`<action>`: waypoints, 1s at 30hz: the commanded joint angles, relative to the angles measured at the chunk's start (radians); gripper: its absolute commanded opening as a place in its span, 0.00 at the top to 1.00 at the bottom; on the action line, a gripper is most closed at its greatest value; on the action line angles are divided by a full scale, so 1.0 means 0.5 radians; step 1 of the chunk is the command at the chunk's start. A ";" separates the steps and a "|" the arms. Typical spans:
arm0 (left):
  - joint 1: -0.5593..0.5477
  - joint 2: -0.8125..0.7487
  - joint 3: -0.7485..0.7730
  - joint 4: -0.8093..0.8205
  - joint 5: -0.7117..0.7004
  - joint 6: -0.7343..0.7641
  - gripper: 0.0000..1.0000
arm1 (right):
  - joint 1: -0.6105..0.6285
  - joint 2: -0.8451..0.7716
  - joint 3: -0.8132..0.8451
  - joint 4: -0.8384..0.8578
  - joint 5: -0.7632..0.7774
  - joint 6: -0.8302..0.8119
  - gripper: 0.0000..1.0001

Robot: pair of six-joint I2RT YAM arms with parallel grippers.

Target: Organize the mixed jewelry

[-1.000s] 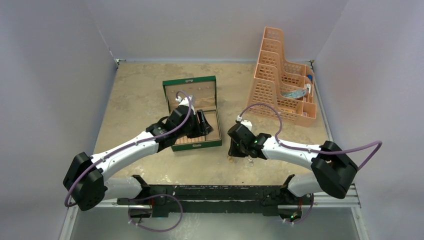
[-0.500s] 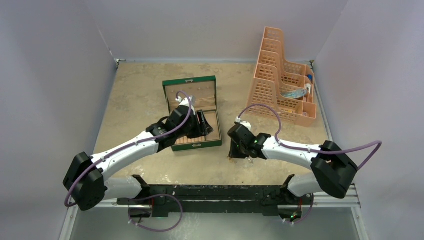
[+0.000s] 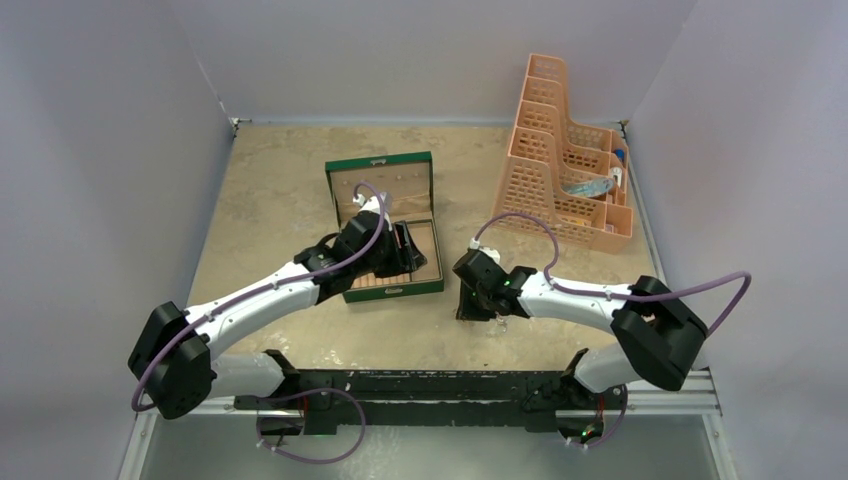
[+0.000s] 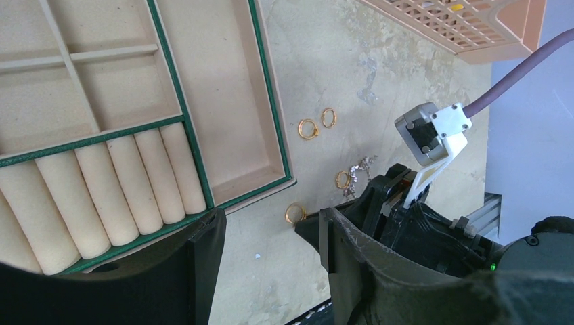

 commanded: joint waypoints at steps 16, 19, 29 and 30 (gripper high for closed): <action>0.009 -0.009 0.006 0.041 0.006 0.013 0.47 | 0.010 -0.114 0.066 -0.103 0.154 0.031 0.78; 0.007 -0.006 0.006 0.043 0.011 0.014 0.47 | 0.010 -0.110 0.087 -0.140 0.161 0.018 0.76; 0.008 -0.018 0.010 0.020 0.005 0.012 0.47 | 0.010 0.044 0.178 -0.072 0.208 -0.117 0.75; 0.009 -0.018 0.009 0.021 0.004 0.010 0.47 | 0.010 0.054 0.179 -0.064 0.207 -0.119 0.75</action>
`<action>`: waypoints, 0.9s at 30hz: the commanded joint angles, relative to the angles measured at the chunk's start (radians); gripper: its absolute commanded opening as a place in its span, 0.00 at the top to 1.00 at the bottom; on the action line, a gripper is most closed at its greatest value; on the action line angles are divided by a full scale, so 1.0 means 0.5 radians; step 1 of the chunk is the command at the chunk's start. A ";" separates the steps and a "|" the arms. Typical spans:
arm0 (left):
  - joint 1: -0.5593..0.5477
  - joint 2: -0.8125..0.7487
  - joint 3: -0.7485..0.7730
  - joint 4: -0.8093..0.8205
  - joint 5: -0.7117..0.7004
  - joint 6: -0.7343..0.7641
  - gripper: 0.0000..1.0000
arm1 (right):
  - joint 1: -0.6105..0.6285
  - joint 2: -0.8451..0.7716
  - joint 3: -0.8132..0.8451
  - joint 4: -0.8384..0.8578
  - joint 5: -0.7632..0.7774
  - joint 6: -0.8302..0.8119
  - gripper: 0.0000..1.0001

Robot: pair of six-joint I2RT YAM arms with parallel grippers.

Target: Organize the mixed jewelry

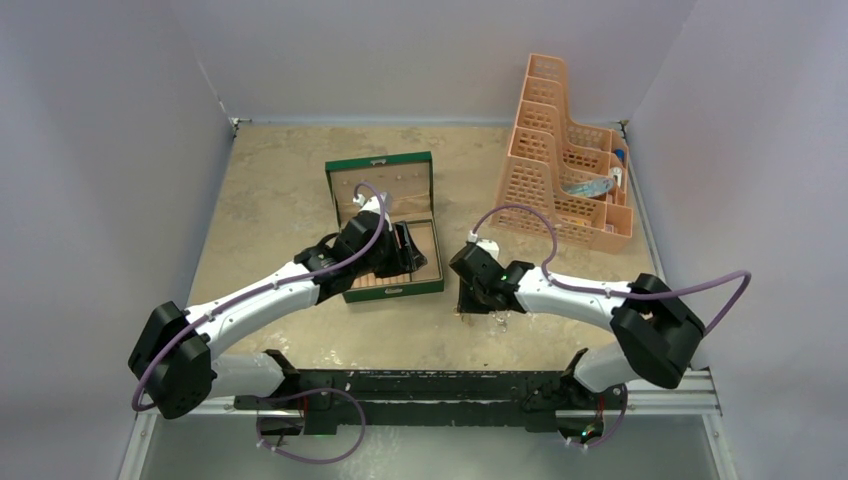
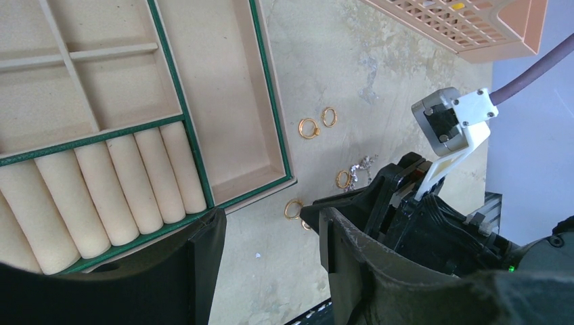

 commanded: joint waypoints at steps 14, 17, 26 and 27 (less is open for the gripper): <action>0.007 -0.029 0.060 -0.098 -0.060 -0.034 0.35 | 0.010 0.117 0.036 0.130 0.109 -0.079 0.89; 0.006 -0.050 0.064 -0.113 -0.038 -0.024 0.31 | 0.010 0.098 0.023 0.148 0.119 -0.079 0.97; 0.007 -0.170 -0.107 0.069 0.342 -0.122 0.25 | 0.010 -0.186 -0.036 0.271 0.165 -0.027 1.00; 0.005 -0.186 -0.144 0.120 0.408 -0.146 0.27 | 0.010 -0.236 -0.045 0.295 0.166 -0.019 1.00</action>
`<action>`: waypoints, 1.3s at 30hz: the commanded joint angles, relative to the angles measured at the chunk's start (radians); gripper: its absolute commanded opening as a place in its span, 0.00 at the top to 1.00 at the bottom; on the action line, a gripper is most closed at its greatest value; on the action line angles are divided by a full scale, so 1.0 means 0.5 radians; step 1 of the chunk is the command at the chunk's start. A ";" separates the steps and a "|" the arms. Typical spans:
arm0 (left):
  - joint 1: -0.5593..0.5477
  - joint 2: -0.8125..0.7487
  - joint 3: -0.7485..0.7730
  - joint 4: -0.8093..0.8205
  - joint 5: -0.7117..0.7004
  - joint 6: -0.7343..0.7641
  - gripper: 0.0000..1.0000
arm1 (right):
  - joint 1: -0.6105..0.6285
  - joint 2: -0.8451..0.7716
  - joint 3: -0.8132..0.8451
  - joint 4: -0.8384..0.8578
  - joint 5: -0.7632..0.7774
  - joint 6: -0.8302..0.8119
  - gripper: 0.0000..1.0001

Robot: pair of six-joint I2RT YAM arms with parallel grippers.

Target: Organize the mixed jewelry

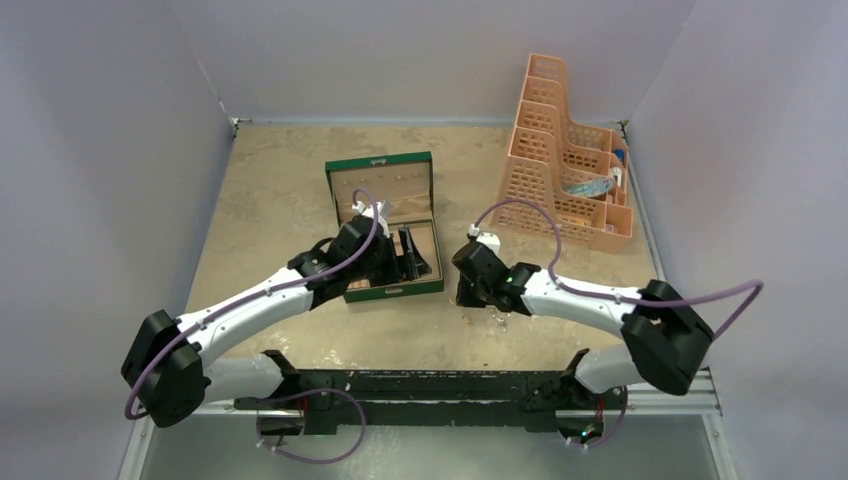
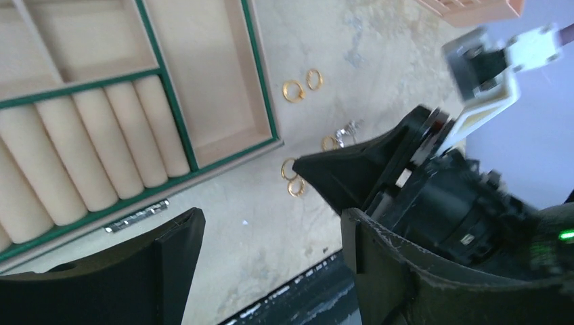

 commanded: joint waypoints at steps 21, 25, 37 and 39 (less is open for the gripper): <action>0.097 -0.110 -0.349 0.841 0.454 -0.483 0.54 | 0.009 -0.473 -0.006 0.596 -0.194 -0.016 1.00; 0.104 -0.048 -0.353 0.890 0.500 -0.479 0.61 | 0.010 -0.473 0.002 0.606 -0.206 -0.020 1.00; 0.114 -0.026 -0.301 0.913 0.486 -0.364 0.86 | 0.010 -0.508 -0.033 0.628 -0.294 -0.019 1.00; 0.115 -0.011 -0.269 0.897 0.486 -0.335 0.92 | 0.010 -0.495 -0.034 0.636 -0.297 -0.019 1.00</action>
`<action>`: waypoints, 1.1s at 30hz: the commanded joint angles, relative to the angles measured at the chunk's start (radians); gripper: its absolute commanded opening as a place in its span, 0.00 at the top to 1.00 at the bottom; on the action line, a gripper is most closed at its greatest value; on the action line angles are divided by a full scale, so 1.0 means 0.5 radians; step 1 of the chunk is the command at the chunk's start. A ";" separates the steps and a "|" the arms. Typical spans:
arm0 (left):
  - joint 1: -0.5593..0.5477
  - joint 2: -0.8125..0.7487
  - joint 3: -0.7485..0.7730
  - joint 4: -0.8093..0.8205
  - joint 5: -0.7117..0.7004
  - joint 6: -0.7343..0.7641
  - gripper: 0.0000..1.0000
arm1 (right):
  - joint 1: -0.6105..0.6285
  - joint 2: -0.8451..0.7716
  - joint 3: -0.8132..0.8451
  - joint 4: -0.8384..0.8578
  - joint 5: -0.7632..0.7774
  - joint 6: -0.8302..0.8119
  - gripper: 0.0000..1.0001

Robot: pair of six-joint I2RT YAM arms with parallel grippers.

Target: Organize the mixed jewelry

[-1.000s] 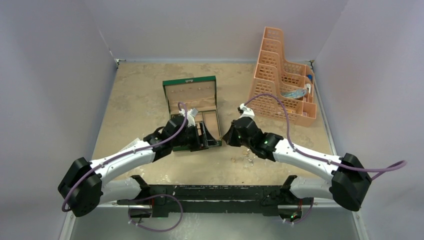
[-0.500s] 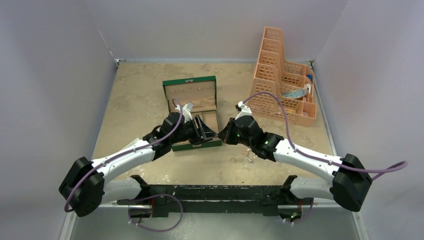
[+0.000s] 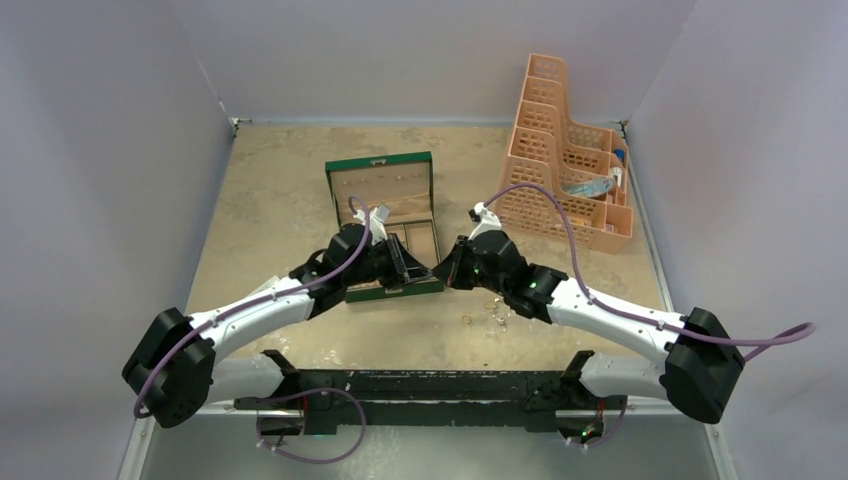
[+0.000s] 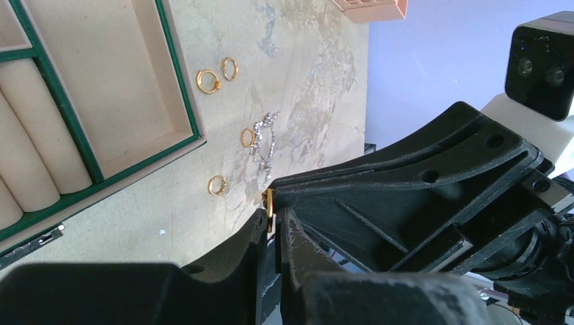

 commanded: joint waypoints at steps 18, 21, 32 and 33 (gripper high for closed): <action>0.361 -0.041 0.266 -0.011 0.787 0.487 1.00 | -0.005 -0.489 -0.165 0.287 -0.029 0.290 0.56; 0.373 -0.041 0.336 0.076 1.093 0.480 1.00 | -0.005 -0.580 -0.278 0.559 -0.129 0.408 0.48; 0.375 -0.037 0.427 0.636 1.626 0.043 1.00 | -0.005 -0.724 -0.363 1.144 -0.233 0.719 0.40; 0.375 -0.034 0.423 0.673 1.631 0.002 1.00 | -0.005 -0.741 -0.374 1.164 -0.232 0.726 0.44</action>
